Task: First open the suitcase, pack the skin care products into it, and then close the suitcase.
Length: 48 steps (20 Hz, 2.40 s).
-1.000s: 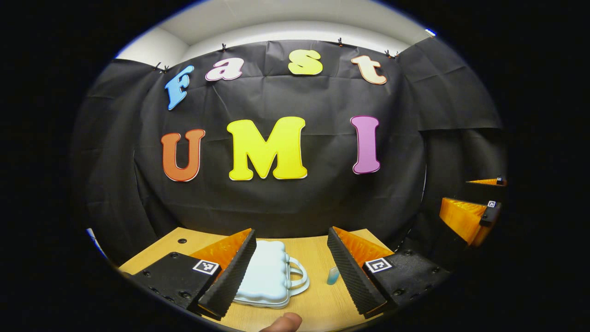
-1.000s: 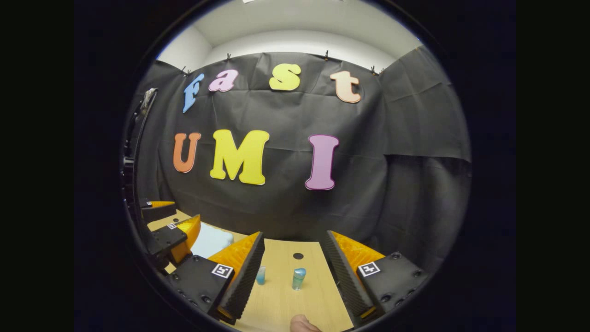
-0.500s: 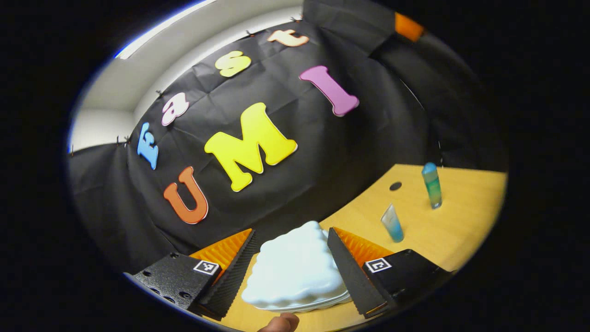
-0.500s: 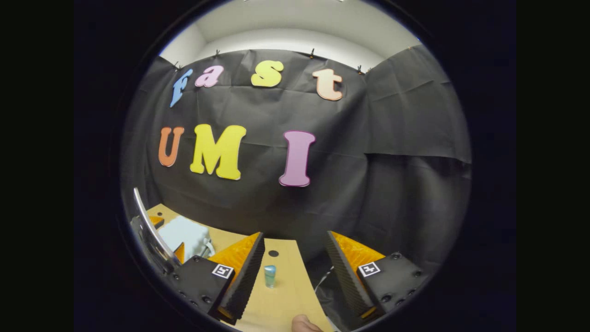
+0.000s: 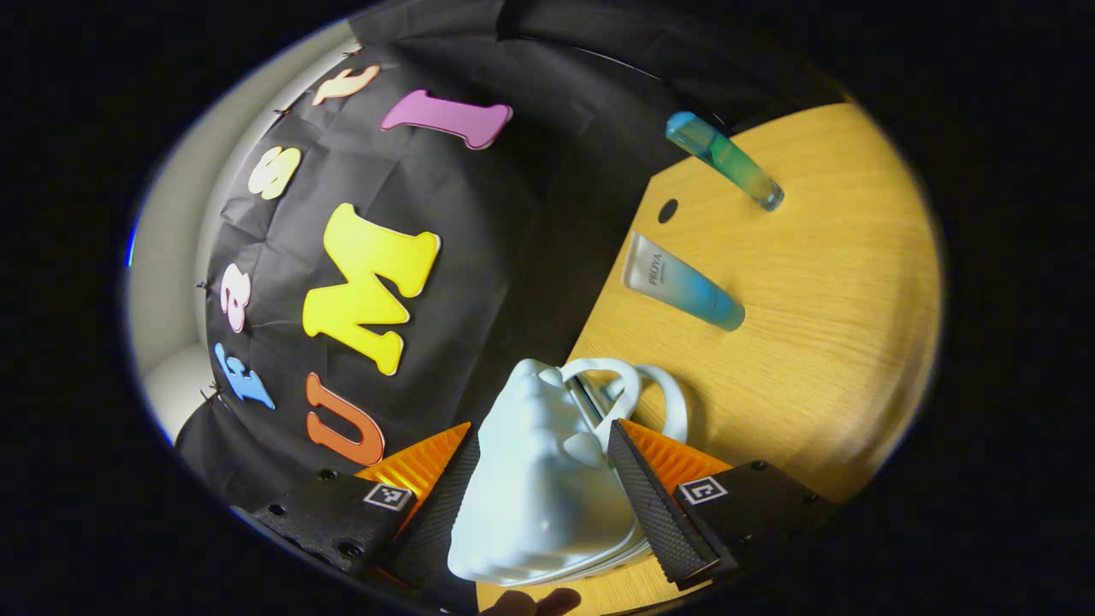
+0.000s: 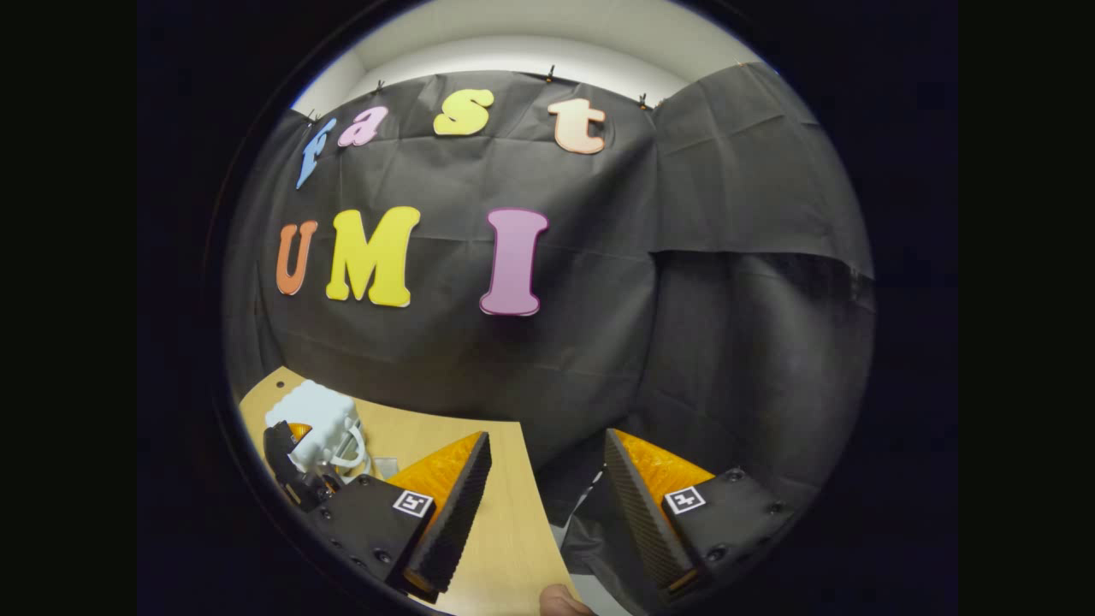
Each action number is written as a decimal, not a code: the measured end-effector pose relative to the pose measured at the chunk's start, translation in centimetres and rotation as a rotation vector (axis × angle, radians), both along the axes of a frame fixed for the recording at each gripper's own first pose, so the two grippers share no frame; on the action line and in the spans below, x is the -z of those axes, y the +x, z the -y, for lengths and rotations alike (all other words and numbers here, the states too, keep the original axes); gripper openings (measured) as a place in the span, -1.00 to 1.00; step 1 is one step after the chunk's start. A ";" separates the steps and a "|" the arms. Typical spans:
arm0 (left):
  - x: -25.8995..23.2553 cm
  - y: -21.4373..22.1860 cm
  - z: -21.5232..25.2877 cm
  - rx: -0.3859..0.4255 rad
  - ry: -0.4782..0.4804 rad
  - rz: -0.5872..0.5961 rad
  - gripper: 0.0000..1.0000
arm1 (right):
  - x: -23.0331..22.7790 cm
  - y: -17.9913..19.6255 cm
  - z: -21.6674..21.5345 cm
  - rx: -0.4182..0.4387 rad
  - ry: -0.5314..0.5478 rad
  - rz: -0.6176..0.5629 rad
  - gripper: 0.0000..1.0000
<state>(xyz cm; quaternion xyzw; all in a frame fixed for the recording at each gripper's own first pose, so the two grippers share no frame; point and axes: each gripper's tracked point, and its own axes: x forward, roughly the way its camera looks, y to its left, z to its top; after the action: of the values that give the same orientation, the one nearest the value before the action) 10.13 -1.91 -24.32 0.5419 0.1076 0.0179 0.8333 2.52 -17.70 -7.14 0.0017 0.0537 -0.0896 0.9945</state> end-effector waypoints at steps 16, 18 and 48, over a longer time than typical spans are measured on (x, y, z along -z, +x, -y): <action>4.4 5.0 1.3 0.023 0.393 -0.198 -0.67 | 3.4 6.3 4.7 -0.064 0.059 -0.065 0.59; 4.1 4.9 1.3 0.029 0.392 -0.192 -0.79 | 2.7 6.2 4.0 -0.060 0.066 -0.057 0.59; -14.0 1.3 -32.5 -0.135 -0.576 0.088 -0.95 | -8.6 5.8 -25.3 -0.008 -0.002 0.028 0.59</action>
<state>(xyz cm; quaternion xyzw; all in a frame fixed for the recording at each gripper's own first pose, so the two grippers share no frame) 11.48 30.55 -10.29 0.2735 0.1080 0.0655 0.9536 8.30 7.64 1.44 0.0017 0.0399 -0.0857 0.9955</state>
